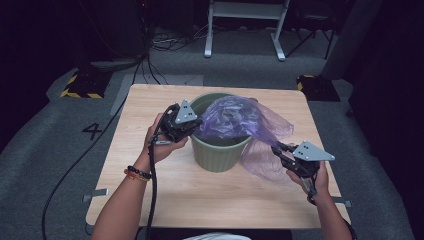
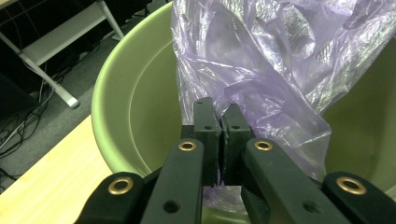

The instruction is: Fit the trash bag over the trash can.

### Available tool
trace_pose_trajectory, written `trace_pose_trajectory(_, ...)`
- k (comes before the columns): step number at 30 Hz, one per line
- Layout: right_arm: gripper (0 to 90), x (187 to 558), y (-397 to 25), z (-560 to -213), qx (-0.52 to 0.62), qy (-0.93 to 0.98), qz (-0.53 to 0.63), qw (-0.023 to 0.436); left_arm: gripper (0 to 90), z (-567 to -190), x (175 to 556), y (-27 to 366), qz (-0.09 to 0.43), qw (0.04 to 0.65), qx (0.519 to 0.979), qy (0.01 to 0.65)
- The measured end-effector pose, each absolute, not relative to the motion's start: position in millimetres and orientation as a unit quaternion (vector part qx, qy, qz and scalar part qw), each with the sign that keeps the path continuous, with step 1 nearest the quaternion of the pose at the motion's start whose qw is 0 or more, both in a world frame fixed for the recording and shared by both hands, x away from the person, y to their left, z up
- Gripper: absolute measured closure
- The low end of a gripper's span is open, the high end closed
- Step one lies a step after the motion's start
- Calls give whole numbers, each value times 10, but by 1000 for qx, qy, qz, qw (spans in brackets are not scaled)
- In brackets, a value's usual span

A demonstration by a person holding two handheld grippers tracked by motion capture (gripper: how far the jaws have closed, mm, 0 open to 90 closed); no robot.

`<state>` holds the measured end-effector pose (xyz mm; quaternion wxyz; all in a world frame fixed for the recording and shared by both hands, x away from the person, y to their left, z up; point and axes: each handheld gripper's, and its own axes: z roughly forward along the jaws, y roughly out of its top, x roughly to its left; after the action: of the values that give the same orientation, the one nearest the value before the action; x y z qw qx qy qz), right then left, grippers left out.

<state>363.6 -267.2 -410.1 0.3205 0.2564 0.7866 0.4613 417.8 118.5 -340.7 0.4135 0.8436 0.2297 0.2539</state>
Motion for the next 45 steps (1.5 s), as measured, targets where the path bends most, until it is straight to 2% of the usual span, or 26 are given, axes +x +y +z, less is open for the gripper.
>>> trace_pose_trajectory(2, 853, 3643, -2676, -4122, 257, 782, 475, 311, 869, -3413, 4186, 1194, 252, 418, 841, 234)
trace_pose_trajectory(5, 869, 3641, -2683, -4134, 261, 778, 477, 313, 850, -3407, 4193, 1209, 246, 429, 836, 239)
trace_pose_trajectory(7, 872, 3634, -2688, -4128, 263, 775, 477, 319, 782, -3404, 4191, 1211, 246, 431, 834, 240)
trace_pose_trajectory(8, 872, 3634, -2688, -4128, 263, 775, 477, 319, 782, -3401, 4188, 1211, 247, 434, 832, 243)
trace_pose_trajectory(10, 874, 3622, -2695, -4103, 263, 771, 480, 324, 688, -3389, 4175, 1218, 248, 442, 826, 247)
trace_pose_trajectory(11, 874, 3608, -2695, -4067, 261, 768, 484, 328, 587, -3380, 4163, 1223, 249, 448, 821, 250)
trace_pose_trajectory(12, 874, 3608, -2695, -4067, 261, 768, 484, 328, 587, -3370, 4148, 1229, 251, 454, 816, 254)
trace_pose_trajectory(17, 865, 3583, -2684, -3974, 257, 761, 490, 340, 345, -3304, 4047, 1203, 253, 481, 800, 255)
trace_pose_trajectory(20, 861, 3587, -2669, -3925, 254, 760, 489, 345, 272, -3264, 3998, 1154, 244, 492, 801, 238)
trace_pose_trajectory(24, 857, 3585, -2629, -3846, 242, 760, 485, 358, 255, -3239, 3953, 1029, 238, 487, 811, 219)
trace_pose_trajectory(25, 857, 3568, -2607, -3812, 233, 763, 477, 369, 259, -3239, 3947, 999, 237, 485, 814, 215)
trace_pose_trajectory(33, 857, 3476, -2609, -3762, 196, 768, 480, 375, 268, -3253, 3910, 865, 215, 485, 825, 193)
trace_pose_trajectory(35, 857, 3439, -2607, -3739, 185, 769, 485, 375, 337, -3256, 3902, 847, 213, 482, 828, 189)
trace_pose_trajectory(39, 845, 3400, -2586, -3717, 175, 768, 486, 379, 678, -3274, 3895, 802, 228, 452, 845, 173)
trace_pose_trajectory(40, 845, 3400, -2586, -3717, 175, 768, 486, 379, 678, -3283, 3899, 799, 228, 445, 850, 167)
trace_pose_trajectory(41, 839, 3390, -2587, -3714, 174, 767, 487, 380, 825, -3298, 3905, 801, 233, 438, 852, 166)
trace_pose_trajectory(42, 839, 3390, -2587, -3714, 174, 767, 487, 380, 825, -3307, 3909, 806, 234, 436, 853, 167)
trace_pose_trajectory(43, 833, 3396, -2595, -3720, 175, 767, 486, 380, 888, -3329, 3928, 840, 229, 431, 857, 163)
trace_pose_trajectory(45, 834, 3403, -2606, -3724, 178, 766, 485, 381, 893, -3345, 3935, 858, 232, 426, 859, 165)
